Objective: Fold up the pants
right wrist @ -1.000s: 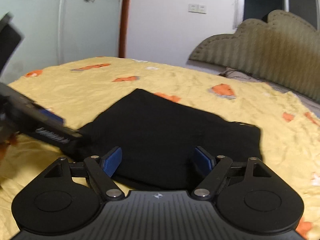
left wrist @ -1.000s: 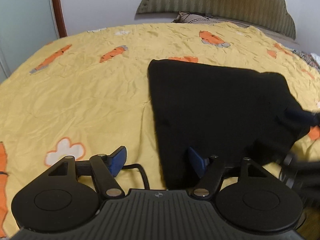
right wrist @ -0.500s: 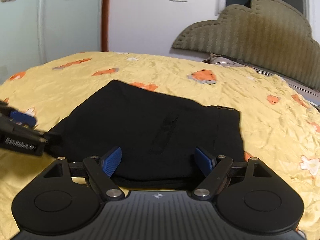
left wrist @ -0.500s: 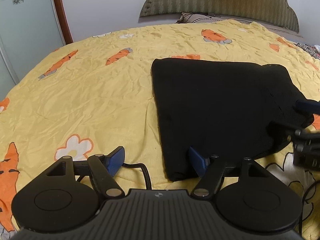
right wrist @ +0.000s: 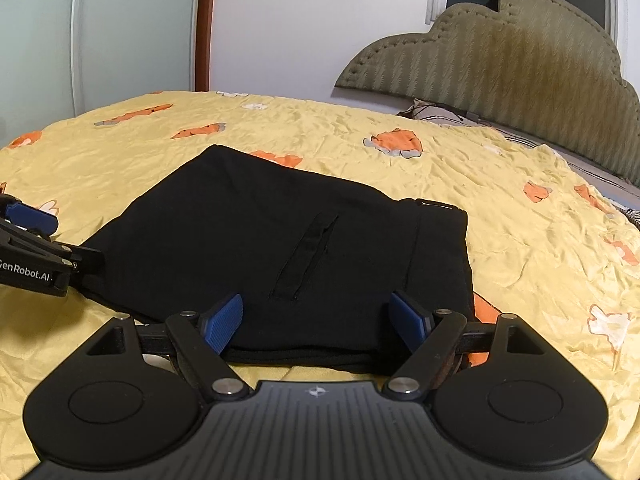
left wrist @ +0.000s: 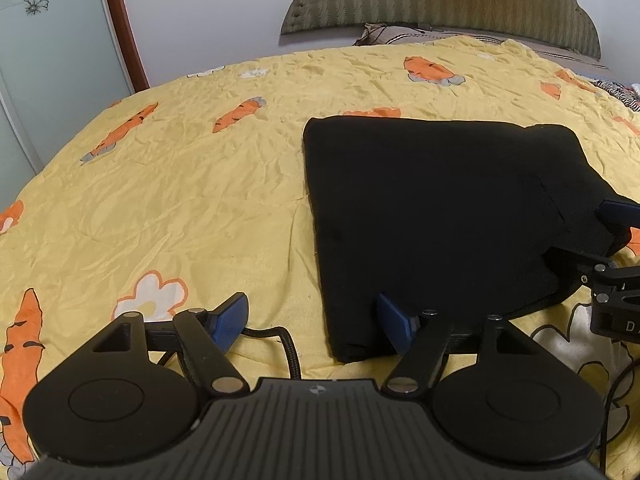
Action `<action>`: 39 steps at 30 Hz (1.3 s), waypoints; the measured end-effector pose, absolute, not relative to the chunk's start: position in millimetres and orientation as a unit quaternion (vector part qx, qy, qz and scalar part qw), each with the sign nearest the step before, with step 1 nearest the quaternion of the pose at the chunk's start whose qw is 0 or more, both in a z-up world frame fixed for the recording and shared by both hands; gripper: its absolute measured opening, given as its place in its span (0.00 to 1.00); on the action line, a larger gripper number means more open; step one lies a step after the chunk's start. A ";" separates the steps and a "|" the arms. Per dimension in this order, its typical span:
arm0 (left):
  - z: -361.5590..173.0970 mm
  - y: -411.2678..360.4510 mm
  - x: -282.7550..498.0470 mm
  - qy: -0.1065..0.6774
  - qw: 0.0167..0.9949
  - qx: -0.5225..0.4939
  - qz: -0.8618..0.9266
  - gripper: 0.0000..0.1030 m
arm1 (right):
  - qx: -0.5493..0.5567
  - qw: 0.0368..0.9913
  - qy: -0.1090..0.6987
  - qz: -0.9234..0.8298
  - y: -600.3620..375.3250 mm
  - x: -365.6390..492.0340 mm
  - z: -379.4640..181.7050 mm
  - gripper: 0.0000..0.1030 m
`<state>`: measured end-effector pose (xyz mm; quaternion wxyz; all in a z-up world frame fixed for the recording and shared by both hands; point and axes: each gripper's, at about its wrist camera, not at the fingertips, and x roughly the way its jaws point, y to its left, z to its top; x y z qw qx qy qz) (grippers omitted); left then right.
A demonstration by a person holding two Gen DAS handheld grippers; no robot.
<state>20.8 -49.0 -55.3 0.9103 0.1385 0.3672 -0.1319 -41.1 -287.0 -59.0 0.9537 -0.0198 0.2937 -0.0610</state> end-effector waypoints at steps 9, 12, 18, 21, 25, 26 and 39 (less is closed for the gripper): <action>-29.6 -58.9 27.3 0.360 0.912 0.064 -0.186 0.72 | 0.001 0.955 0.281 -0.092 -295.7 -48.1 -50.2 0.78; -46.6 -78.6 29.5 0.383 0.898 0.100 -0.193 0.71 | -0.030 0.951 0.295 -0.086 -291.0 -50.1 -59.8 0.80; -38.8 -83.3 22.3 0.355 0.905 0.109 -0.205 0.69 | -0.001 0.961 0.269 -0.069 -310.5 -48.8 -39.3 0.81; -32.3 -89.6 32.7 0.348 0.909 0.097 -0.205 0.70 | 0.005 0.963 0.260 -0.066 -333.1 -20.0 -27.3 0.81; -48.5 -104.8 48.1 0.375 0.899 0.108 -0.200 0.70 | 0.075 0.950 0.303 -0.018 -375.4 33.2 -34.9 0.80; -54.2 -106.5 49.2 0.383 0.895 0.109 -0.202 0.70 | 0.083 0.943 0.322 -0.021 -385.8 46.0 -41.6 0.80; -60.0 -115.5 46.7 0.358 0.903 0.121 -0.203 0.75 | -0.010 0.940 0.328 -0.091 -360.3 16.5 -52.2 0.83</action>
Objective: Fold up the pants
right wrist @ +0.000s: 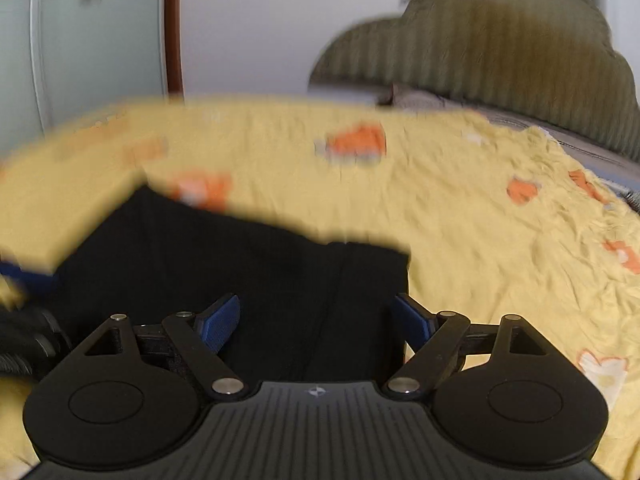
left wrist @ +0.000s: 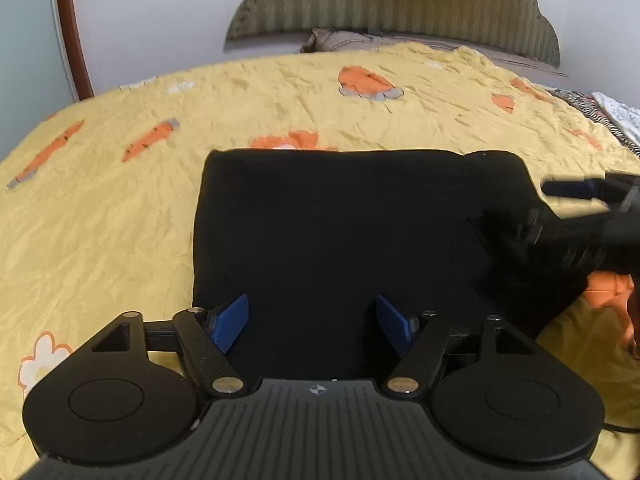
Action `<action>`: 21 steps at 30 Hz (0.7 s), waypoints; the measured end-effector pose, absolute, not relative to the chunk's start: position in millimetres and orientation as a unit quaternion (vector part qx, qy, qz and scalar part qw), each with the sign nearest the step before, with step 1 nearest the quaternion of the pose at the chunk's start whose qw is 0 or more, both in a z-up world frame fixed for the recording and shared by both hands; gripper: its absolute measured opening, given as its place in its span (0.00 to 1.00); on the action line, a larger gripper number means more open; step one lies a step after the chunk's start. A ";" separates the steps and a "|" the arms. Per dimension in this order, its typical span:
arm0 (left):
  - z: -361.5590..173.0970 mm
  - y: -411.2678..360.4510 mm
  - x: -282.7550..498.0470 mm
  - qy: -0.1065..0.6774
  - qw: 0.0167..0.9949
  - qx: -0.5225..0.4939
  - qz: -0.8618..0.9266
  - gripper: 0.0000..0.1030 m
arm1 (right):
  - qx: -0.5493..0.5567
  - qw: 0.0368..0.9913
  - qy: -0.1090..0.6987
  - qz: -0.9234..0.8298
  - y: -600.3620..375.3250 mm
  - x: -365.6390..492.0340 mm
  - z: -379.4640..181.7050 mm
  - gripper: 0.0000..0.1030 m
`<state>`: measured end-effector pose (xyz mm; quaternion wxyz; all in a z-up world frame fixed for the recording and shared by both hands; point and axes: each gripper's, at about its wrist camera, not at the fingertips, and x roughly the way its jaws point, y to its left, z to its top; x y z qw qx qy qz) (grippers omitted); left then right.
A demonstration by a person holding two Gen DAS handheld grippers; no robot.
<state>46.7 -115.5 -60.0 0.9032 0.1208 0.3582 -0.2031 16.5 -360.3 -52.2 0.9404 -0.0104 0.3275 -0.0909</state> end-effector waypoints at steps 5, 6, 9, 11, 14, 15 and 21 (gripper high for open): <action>-56.6 -113.1 42.7 0.359 0.905 0.118 -0.195 0.76 | 0.025 0.950 0.271 -0.153 -342.5 -18.1 -35.2 0.85; -55.8 -110.9 43.1 0.363 0.905 0.110 -0.193 0.76 | 0.020 0.955 0.261 -0.137 -334.1 -26.6 -33.5 0.85; -52.7 -106.0 39.9 0.368 0.906 0.095 -0.188 0.76 | 0.019 0.956 0.276 -0.099 -318.2 -38.3 -38.0 0.85; -50.5 -103.8 34.7 0.367 0.907 0.090 -0.184 0.76 | 0.015 0.946 0.313 -0.088 -315.3 -35.7 -50.1 0.87; -46.5 -99.2 24.7 0.366 0.909 0.089 -0.178 0.76 | 0.006 0.944 0.307 -0.122 -304.8 -42.0 -43.6 0.90; -44.6 -96.9 20.5 0.364 0.911 0.088 -0.176 0.76 | 0.008 0.943 0.304 -0.135 -300.9 -46.9 -37.7 0.94; -34.9 -87.2 4.5 0.364 0.913 0.077 -0.166 0.76 | 0.042 0.949 0.278 -0.146 -279.9 -77.5 -10.1 0.98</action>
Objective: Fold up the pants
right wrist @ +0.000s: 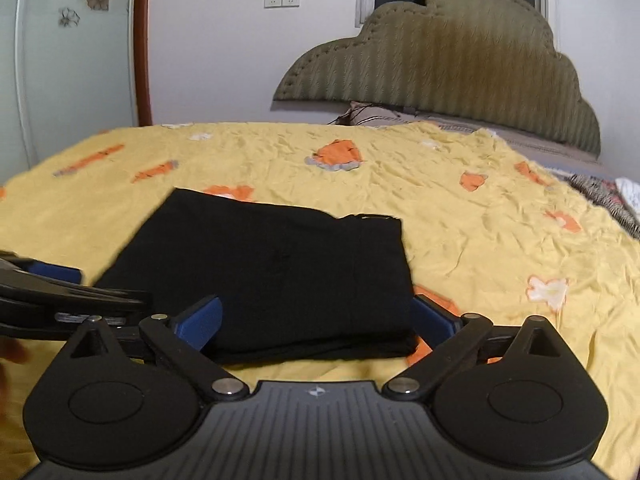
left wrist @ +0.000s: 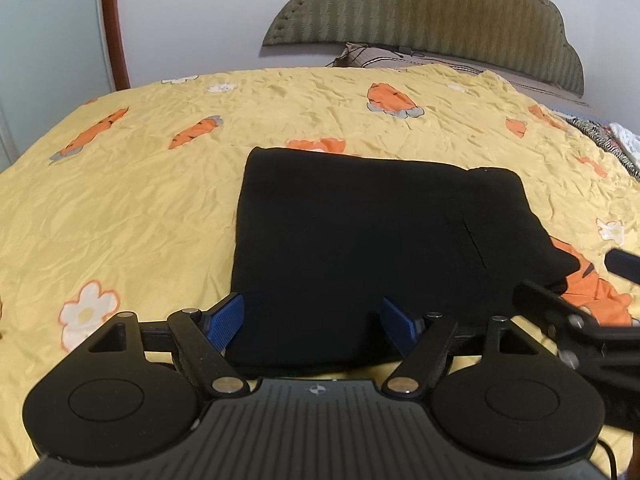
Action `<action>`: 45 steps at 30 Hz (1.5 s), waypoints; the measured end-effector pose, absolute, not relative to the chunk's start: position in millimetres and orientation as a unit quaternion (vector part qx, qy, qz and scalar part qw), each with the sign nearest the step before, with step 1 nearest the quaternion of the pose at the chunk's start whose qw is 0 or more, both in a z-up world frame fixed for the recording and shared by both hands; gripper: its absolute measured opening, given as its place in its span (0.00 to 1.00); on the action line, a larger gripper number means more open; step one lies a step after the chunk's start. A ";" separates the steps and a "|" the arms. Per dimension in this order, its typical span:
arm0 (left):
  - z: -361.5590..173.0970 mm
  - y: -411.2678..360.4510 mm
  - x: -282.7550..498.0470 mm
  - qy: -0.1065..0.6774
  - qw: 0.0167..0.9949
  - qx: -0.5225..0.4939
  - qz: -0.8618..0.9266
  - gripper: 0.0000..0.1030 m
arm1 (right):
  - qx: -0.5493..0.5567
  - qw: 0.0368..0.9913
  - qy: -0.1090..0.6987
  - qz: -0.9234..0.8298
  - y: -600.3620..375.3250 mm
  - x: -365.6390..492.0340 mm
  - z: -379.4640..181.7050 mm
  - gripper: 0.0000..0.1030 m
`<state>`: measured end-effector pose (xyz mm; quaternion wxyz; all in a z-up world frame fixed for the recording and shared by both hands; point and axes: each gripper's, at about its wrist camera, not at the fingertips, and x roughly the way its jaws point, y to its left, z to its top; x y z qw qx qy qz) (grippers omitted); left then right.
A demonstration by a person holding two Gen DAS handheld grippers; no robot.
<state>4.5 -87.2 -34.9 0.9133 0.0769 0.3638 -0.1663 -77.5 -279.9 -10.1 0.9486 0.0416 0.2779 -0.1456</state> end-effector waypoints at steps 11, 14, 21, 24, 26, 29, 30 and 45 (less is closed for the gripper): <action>-32.6 -71.9 -19.9 0.380 0.910 0.066 -0.154 0.77 | 0.084 0.940 0.309 -0.115 -265.8 -102.0 -7.3 1.00; -36.3 -68.3 -23.4 0.382 0.910 0.069 -0.143 0.77 | 0.033 0.937 0.316 -0.147 -257.4 -102.2 -18.3 1.00; -46.3 -64.3 -24.7 0.397 0.905 0.074 -0.132 0.77 | 0.005 0.940 0.308 -0.146 -254.9 -104.2 -22.0 1.00; -47.5 -64.6 -26.4 0.396 0.905 0.079 -0.133 0.77 | 0.012 0.941 0.308 -0.143 -257.3 -104.5 -20.6 1.00; -48.3 -64.6 -27.1 0.397 0.904 0.081 -0.134 0.77 | 0.015 0.940 0.310 -0.140 -258.6 -103.1 -20.8 1.00; -50.1 -64.7 -27.0 0.399 0.903 0.080 -0.136 0.77 | 0.014 0.940 0.311 -0.137 -259.2 -101.9 -21.3 1.00; -50.6 -65.1 -26.6 0.400 0.903 0.080 -0.136 0.77 | 0.015 0.940 0.312 -0.136 -259.2 -101.3 -21.5 1.00; -57.3 -61.1 -22.2 0.410 0.899 0.082 -0.130 0.80 | 0.032 0.937 0.320 -0.134 -261.9 -96.7 -24.8 1.00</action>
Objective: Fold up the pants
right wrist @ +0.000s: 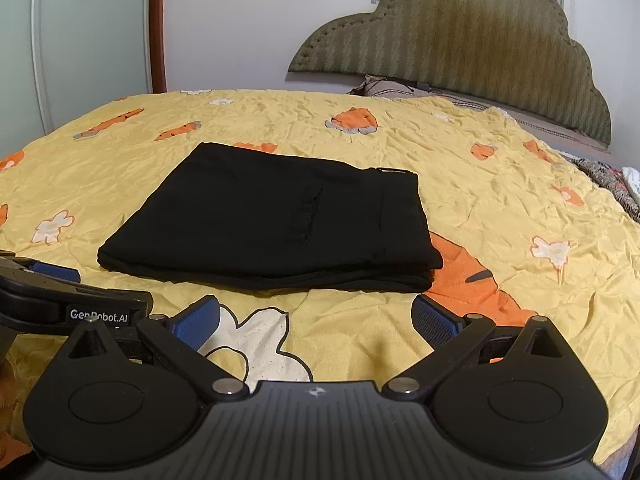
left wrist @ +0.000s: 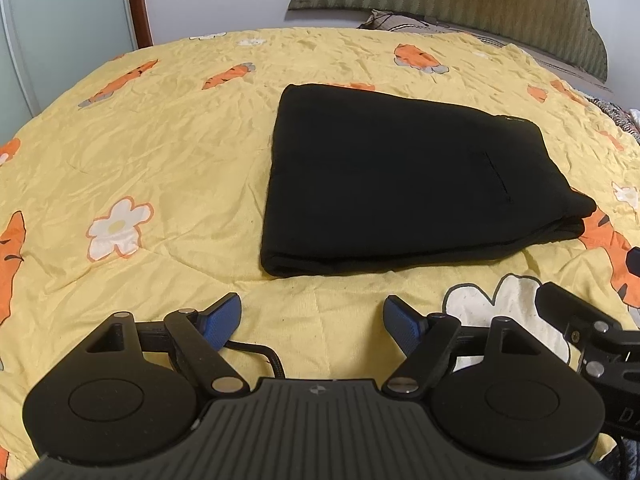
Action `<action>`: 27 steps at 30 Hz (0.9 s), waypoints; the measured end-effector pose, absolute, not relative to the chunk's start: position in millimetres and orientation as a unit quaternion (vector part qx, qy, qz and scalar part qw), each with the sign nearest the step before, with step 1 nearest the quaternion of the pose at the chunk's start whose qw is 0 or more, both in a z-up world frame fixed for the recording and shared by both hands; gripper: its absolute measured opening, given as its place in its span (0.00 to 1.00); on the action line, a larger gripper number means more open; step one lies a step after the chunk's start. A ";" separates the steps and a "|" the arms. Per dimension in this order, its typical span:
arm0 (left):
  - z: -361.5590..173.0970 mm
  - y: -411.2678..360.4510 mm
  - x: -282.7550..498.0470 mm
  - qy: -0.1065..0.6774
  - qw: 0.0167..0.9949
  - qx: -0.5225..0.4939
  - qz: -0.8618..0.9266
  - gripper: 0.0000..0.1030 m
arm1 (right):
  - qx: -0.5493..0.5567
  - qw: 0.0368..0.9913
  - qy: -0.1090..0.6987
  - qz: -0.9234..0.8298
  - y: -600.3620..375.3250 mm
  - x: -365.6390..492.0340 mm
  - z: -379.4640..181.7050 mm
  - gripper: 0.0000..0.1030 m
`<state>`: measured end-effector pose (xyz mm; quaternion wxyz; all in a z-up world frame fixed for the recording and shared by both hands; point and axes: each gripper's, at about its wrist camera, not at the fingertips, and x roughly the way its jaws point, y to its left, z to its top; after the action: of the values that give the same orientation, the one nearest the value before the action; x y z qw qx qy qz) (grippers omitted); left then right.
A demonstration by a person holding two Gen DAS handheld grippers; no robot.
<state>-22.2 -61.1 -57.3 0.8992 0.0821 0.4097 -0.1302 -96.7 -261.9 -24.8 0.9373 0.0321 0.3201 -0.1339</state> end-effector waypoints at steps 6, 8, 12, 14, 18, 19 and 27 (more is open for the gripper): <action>-58.6 -62.0 -21.6 0.412 0.898 0.082 -0.131 0.81 | 0.053 0.936 0.325 -0.128 -266.8 -96.2 -28.1 1.00; -59.4 -61.2 -21.3 0.412 0.898 0.080 -0.129 0.81 | 0.055 0.935 0.327 -0.128 -267.4 -95.7 -29.6 1.00; -60.8 -59.0 -20.0 0.412 0.899 0.076 -0.125 0.83 | 0.043 0.935 0.329 -0.128 -264.7 -93.9 -32.5 1.00; -62.0 -58.3 -19.1 0.413 0.899 0.074 -0.124 0.84 | 0.037 0.935 0.330 -0.127 -263.4 -92.3 -34.7 1.00; -63.1 -57.0 -19.0 0.411 0.901 0.072 -0.120 0.86 | 0.025 0.937 0.326 -0.122 -265.1 -87.3 -41.8 1.00; -63.3 -56.3 -19.1 0.411 0.901 0.071 -0.121 0.86 | 0.023 0.937 0.327 -0.122 -266.5 -85.7 -43.4 1.00; -63.0 -56.3 -17.4 0.413 0.901 0.068 -0.116 0.87 | 0.027 0.938 0.325 -0.115 -264.6 -84.8 -40.5 1.00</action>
<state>-17.4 -56.3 -63.0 0.9008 0.0676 0.4128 -0.1163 -84.8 -264.6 -40.5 0.9383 0.0273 0.3247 -0.1155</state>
